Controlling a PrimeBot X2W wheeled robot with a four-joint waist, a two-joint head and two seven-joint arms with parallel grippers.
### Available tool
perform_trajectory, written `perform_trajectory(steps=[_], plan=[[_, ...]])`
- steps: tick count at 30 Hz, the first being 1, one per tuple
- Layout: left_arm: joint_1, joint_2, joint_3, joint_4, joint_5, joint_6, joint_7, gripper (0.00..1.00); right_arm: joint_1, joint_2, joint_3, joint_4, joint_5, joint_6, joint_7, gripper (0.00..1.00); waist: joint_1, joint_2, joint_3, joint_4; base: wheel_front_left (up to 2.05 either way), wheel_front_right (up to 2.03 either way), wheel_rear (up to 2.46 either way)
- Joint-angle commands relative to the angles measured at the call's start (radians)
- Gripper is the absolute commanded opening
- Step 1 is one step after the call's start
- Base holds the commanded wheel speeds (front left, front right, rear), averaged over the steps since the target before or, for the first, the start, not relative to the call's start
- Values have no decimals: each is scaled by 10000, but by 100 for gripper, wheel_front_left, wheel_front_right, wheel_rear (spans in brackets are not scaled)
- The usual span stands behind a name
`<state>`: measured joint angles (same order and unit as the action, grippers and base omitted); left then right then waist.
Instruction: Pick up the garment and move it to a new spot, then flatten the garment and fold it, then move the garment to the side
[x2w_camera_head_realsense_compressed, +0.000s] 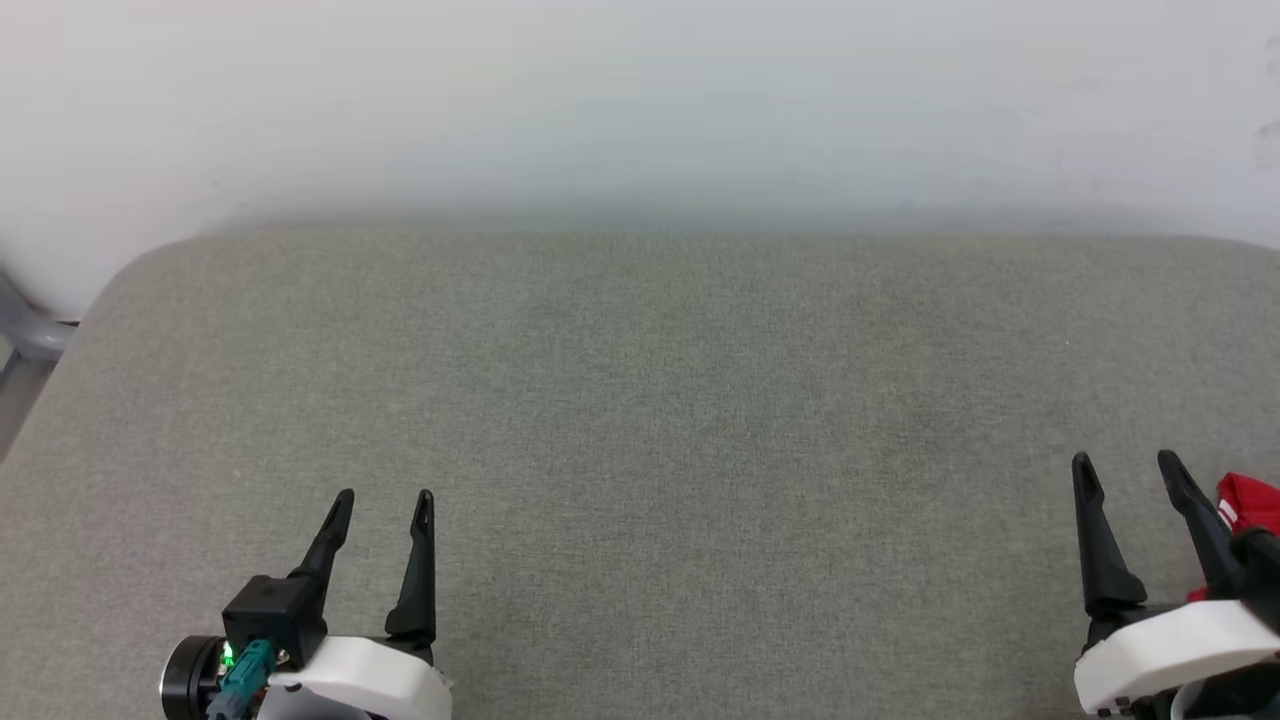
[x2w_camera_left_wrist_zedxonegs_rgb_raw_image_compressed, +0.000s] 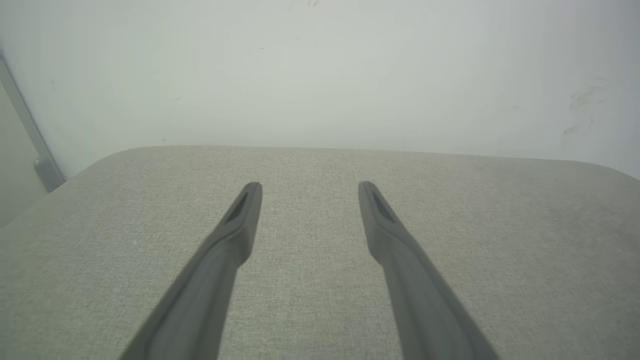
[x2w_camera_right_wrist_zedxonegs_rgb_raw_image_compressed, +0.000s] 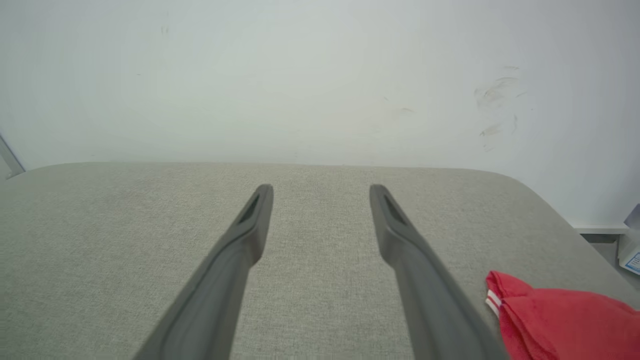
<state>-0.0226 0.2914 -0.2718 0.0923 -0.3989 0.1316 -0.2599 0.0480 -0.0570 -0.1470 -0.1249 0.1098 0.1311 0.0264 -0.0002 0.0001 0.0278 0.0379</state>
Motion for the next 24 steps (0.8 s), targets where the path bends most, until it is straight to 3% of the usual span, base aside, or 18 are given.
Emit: perform_trajectory(steps=[1,10,24], plan=[[123,-16,15,29,56,-5,-63,100,183,52,27,-157,11,-8,7,100,2,-1,-126,4,0,0,0],[229,-8,-42,231,95,-99,-68,100,891,77,40,-800,488,-8,277,100,2,-1,-371,-149,0,0,0],[7,36,-79,298,96,-120,-71,100,862,80,224,-666,623,-8,257,100,2,-1,-366,-184,0,0,0]])
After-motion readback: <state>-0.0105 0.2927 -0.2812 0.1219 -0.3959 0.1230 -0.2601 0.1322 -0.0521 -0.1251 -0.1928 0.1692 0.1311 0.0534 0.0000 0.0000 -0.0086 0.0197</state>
